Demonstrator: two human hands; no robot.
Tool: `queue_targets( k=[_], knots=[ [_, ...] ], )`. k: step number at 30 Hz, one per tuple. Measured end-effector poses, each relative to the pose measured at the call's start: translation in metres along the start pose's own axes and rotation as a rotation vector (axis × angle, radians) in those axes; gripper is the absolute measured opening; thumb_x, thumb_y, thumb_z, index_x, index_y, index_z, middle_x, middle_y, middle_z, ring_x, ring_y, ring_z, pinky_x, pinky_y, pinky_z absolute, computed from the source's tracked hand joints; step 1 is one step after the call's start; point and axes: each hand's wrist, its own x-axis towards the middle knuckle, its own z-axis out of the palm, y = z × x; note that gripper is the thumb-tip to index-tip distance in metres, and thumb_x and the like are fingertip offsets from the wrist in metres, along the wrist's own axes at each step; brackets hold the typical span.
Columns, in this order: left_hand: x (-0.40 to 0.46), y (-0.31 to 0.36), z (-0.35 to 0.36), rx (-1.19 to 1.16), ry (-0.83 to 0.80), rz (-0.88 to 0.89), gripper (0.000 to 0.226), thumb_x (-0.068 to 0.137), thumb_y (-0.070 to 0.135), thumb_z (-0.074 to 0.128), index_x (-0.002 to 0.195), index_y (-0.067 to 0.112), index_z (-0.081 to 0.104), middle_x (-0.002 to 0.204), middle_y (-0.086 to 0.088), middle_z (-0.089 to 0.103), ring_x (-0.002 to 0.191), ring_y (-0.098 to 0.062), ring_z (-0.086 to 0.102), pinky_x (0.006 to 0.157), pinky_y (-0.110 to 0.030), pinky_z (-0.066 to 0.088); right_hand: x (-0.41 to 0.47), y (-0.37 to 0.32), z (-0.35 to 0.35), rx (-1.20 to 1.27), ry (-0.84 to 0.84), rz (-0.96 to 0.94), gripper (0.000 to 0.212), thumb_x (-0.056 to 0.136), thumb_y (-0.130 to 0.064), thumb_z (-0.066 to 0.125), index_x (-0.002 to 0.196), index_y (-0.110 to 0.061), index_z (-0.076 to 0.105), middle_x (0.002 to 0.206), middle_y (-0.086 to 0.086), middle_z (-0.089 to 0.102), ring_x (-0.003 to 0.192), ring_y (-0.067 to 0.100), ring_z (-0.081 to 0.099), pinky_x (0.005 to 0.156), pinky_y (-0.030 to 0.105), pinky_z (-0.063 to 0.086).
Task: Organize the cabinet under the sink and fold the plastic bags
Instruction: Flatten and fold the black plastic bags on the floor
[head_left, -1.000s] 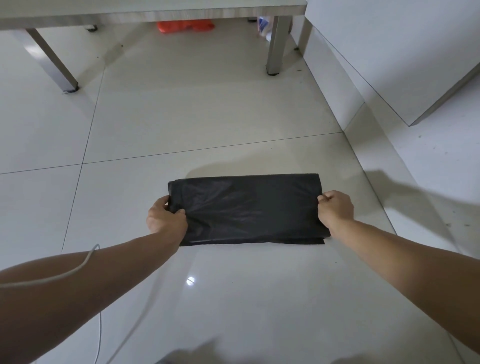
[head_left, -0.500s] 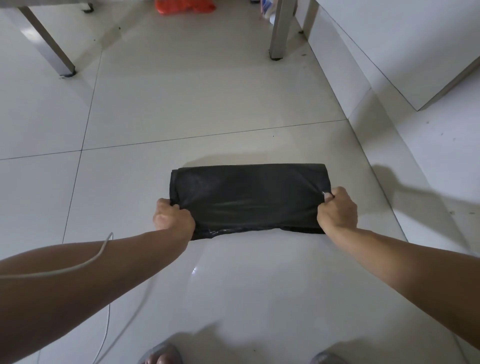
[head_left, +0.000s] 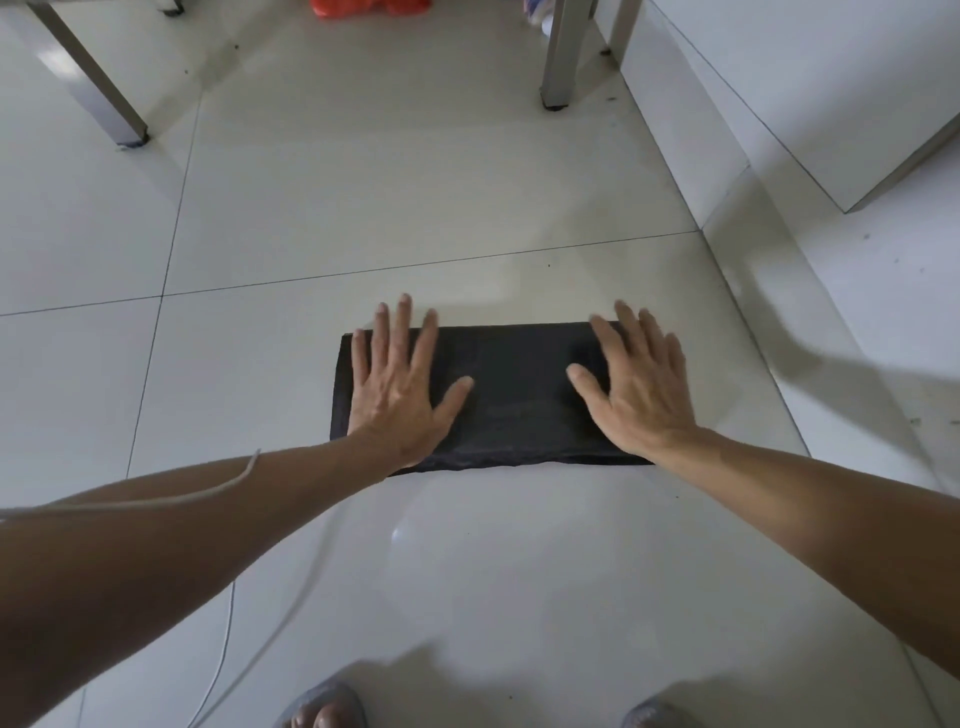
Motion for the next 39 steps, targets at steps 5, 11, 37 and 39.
queue_targets(
  k=[5, 11, 37, 39],
  knots=[
    [-0.003, -0.014, 0.023, 0.172, -0.158, 0.038, 0.093, 0.076, 0.087, 0.006, 0.153, 0.035, -0.009, 0.161, -0.005, -0.015, 0.146, -0.036, -0.017, 0.113, -0.066, -0.001, -0.002, 0.01, 0.024, -0.143, -0.213, -0.033, 0.078, 0.086, -0.076, 0.004, 0.154, -0.037, 0.008, 0.163, 0.006, 0.006, 0.148, 0.035, 0.005, 0.115, 0.061, 0.011],
    [-0.011, -0.023, 0.03, 0.131, -0.148, 0.031, 0.095, 0.074, 0.089, 0.007, 0.152, 0.037, -0.01, 0.162, -0.004, -0.009, 0.147, -0.036, -0.011, 0.111, -0.069, 0.007, -0.011, 0.017, 0.03, -0.042, -0.179, -0.014, 0.079, 0.088, -0.075, 0.006, 0.154, -0.031, 0.016, 0.162, 0.01, 0.015, 0.148, 0.033, 0.014, 0.116, 0.057, 0.017],
    [-0.011, -0.027, 0.037, 0.18, -0.15, 0.052, 0.112, 0.064, 0.098, 0.01, 0.154, 0.033, -0.004, 0.162, -0.005, -0.005, 0.148, -0.037, -0.007, 0.113, -0.066, 0.004, 0.018, -0.039, 0.036, -0.178, -0.192, -0.298, 0.077, 0.091, -0.071, 0.008, 0.155, -0.029, 0.016, 0.162, 0.01, 0.014, 0.149, 0.034, 0.011, 0.117, 0.06, 0.008],
    [-0.011, -0.027, 0.036, 0.183, -0.146, 0.049, 0.111, 0.065, 0.097, 0.009, 0.153, 0.033, -0.006, 0.162, -0.004, -0.006, 0.148, -0.036, -0.008, 0.113, -0.065, 0.003, 0.019, -0.027, 0.033, -0.176, -0.178, -0.266, 0.078, 0.092, -0.071, 0.011, 0.155, -0.026, 0.018, 0.161, 0.011, 0.017, 0.148, 0.034, 0.015, 0.117, 0.059, 0.009]
  ],
)
